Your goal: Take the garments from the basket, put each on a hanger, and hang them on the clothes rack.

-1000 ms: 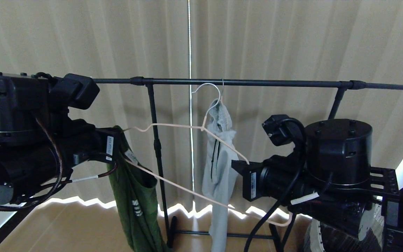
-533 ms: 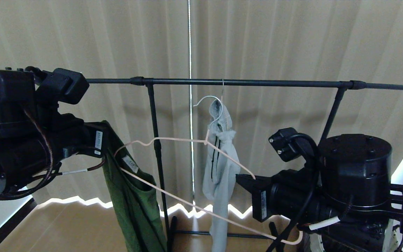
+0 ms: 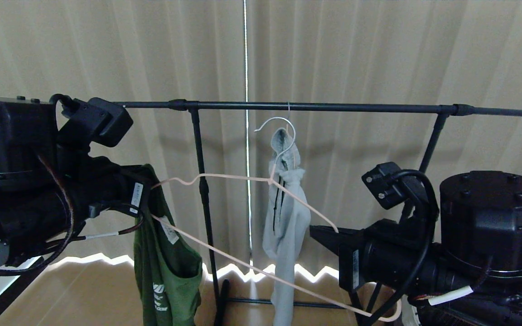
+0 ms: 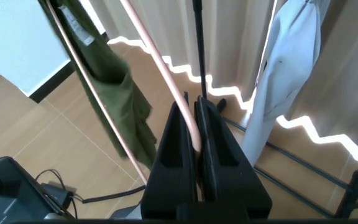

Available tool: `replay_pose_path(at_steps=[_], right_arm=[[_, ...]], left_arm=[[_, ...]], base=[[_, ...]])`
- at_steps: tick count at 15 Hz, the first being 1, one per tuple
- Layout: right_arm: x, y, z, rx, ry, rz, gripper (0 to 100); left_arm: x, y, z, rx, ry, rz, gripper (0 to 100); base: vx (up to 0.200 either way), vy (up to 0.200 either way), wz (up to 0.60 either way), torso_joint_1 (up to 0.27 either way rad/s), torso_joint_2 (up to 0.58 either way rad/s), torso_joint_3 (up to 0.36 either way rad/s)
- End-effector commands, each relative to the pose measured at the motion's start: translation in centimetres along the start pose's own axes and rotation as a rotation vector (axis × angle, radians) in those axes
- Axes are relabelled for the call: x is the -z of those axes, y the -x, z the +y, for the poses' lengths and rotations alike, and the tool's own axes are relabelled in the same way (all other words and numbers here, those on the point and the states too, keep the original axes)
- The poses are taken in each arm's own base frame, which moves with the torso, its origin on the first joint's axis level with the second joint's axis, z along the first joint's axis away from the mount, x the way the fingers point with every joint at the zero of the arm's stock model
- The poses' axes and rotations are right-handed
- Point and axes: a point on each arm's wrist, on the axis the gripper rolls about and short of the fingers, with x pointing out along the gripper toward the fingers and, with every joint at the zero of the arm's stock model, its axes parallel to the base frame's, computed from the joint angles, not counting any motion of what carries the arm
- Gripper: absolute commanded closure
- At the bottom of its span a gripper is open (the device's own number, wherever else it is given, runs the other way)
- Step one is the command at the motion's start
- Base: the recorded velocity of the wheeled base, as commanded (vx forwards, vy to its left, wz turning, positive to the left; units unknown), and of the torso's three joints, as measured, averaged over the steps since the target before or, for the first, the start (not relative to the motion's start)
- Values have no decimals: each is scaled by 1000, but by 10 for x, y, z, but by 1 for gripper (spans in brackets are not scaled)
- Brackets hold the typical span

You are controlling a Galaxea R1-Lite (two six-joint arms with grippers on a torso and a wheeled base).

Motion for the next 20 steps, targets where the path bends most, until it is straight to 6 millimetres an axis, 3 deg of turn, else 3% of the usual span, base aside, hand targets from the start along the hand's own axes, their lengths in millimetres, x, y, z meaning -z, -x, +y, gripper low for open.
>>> replay_pose_path(at_steps=[1, 5, 8, 11, 15, 20], right_arm=[[0, 1, 0, 0, 0, -1, 100], [1, -5, 0, 4, 1, 7, 100], [9, -24, 1, 11, 8, -3, 100], [9, -20, 0, 17, 15, -1, 100], [7, -21, -7, 150, 56, -11, 100], [-4, -27, -8, 163, 50, -50, 100]], left_arm=[[-1, 2, -2, 21, -7, -13, 100], [-5, 10, -6, 56, -3, -40, 100], [-9, 18, -7, 47, -8, -61, 100], [-9, 14, 1, -35, -2, -41, 100], [-7, 15, 3, -44, -1, -36, 100], [-6, 16, 1, -34, -5, -36, 100]], base=[[0, 0, 0, 0, 0, 0], [0, 0, 0, 0, 0, 0], [0, 0, 0, 0, 0, 0], [0, 0, 0, 0, 0, 0], [0, 0, 0, 0, 0, 0], [0, 0, 0, 0, 0, 0]])
